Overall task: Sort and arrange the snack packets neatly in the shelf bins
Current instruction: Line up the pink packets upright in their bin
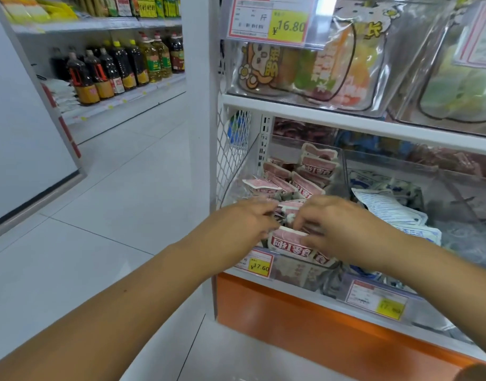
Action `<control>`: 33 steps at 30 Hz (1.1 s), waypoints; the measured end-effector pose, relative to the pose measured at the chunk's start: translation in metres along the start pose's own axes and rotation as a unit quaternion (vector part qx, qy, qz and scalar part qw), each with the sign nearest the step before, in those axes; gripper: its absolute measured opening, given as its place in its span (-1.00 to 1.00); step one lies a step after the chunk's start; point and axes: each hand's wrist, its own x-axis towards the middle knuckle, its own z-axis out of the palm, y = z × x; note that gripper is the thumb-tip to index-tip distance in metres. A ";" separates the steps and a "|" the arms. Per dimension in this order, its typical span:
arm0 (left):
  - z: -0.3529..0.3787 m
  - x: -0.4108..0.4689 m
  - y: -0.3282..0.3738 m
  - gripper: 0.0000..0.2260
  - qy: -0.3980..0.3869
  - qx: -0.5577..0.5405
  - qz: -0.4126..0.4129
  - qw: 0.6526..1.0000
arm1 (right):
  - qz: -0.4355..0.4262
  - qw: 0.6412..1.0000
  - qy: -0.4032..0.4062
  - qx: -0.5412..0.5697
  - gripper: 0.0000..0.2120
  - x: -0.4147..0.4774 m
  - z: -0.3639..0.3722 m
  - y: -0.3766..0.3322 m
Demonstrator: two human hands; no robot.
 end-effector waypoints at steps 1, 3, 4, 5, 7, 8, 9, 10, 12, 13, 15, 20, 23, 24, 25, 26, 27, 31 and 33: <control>0.002 0.001 -0.001 -0.75 -0.014 -0.022 -0.015 1.000 | 0.005 1.000 -0.008 -0.016 -0.90 -0.001 -0.001 0.002; 0.002 0.000 -0.007 -0.72 -0.040 -0.061 -0.044 0.996 | 0.008 0.998 -0.006 -0.054 -0.94 -0.004 -0.002 0.005; 0.002 0.000 -0.011 -0.72 -0.044 -0.068 -0.053 0.995 | 0.006 0.998 0.001 -0.069 -0.95 -0.006 0.000 0.007; 0.002 0.001 -0.012 -0.73 -0.046 -0.072 -0.059 0.995 | 0.002 0.997 0.005 -0.078 -0.95 -0.008 0.001 0.006; -0.002 0.004 -0.007 -0.73 -0.054 -0.088 -0.080 0.991 | 0.002 0.998 -0.033 -0.057 -0.94 -0.010 -0.001 0.005; -0.004 0.005 -0.003 -0.73 -0.057 -0.103 -0.094 0.989 | 0.013 0.997 -0.072 -0.019 -0.94 -0.009 -0.007 0.006; -0.007 0.006 0.001 -0.73 -0.051 -0.125 -0.110 0.985 | 0.027 0.993 -0.109 0.034 -0.93 -0.006 -0.015 0.010; -0.009 0.007 0.004 -0.71 -0.041 -0.151 -0.124 0.980 | 0.036 0.988 -0.126 0.084 -0.94 -0.001 -0.023 0.015; -0.009 0.007 0.011 -0.62 -0.045 -0.168 -0.134 0.976 | 0.042 0.985 -0.099 0.135 -0.98 0.013 -0.034 0.029; -0.006 0.008 0.013 -0.57 -0.058 -0.129 -0.123 0.982 | 0.041 0.988 -0.080 0.127 -0.96 0.023 -0.035 0.035; 0.003 0.009 0.015 -0.50 -0.073 -0.020 -0.076 0.994 | 0.037 0.992 -0.083 0.087 -0.78 0.042 -0.031 0.042; 0.011 0.011 0.009 -0.45 -0.077 -0.004 -0.048 0.996 | 0.058 0.960 -0.262 0.084 -0.28 0.075 -0.017 0.042; 0.012 0.013 0.007 -0.56 -0.071 -0.017 -0.050 0.996 | 0.059 0.948 -0.313 0.020 -0.26 0.084 -0.010 0.041; 0.013 0.013 0.005 -0.58 -0.077 -0.016 -0.052 0.996 | 0.055 0.952 -0.302 0.005 -0.36 0.085 -0.010 0.044; 0.014 0.013 0.004 -0.58 -0.081 -0.016 -0.053 0.995 | 0.051 0.958 -0.281 0.001 -0.51 0.087 -0.011 0.049; 0.015 0.013 0.002 -0.58 -0.083 -0.017 -0.053 0.995 | 0.052 0.964 -0.262 0.007 -0.66 0.087 -0.014 0.055; 0.014 0.013 0.001 -0.58 -0.086 -0.017 -0.054 0.995 | 0.054 0.966 -0.252 0.023 -0.74 0.086 -0.016 0.060; 0.012 0.012 0.001 -0.54 -0.093 -0.013 -0.050 0.994 | 0.062 0.957 -0.278 0.058 -0.67 0.081 -0.021 0.059; 0.012 0.015 0.002 -0.51 -0.089 -0.010 -0.052 0.995 | 0.074 0.949 -0.304 0.048 -0.55 0.082 -0.021 0.055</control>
